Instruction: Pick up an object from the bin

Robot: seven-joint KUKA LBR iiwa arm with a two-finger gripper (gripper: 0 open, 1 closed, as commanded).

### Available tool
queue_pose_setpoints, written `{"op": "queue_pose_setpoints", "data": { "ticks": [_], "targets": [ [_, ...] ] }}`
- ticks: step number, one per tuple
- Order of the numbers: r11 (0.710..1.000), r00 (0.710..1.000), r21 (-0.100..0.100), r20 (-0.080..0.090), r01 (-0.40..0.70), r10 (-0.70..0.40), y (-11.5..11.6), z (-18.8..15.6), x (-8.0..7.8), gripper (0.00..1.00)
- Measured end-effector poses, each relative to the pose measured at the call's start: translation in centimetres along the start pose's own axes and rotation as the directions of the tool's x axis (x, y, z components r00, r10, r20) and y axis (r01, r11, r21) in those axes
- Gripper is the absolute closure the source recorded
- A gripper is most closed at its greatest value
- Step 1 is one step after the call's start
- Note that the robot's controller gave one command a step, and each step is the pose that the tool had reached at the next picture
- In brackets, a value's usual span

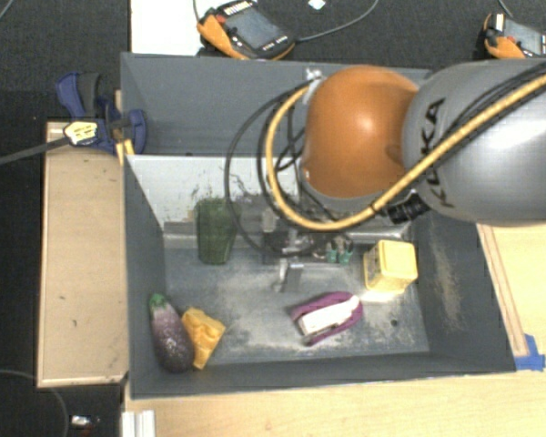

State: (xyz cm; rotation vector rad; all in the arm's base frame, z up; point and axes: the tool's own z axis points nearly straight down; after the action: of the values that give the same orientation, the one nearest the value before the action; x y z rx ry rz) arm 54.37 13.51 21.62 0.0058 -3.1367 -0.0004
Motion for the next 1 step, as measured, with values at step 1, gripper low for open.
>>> {"op": "queue_pose_setpoints", "data": {
  "ticks": [1],
  "targets": [
    [1.0,1.0,-0.001,0.008,-0.006,0.006,-0.07,-0.44,-0.17,0.0]
  ]
}}
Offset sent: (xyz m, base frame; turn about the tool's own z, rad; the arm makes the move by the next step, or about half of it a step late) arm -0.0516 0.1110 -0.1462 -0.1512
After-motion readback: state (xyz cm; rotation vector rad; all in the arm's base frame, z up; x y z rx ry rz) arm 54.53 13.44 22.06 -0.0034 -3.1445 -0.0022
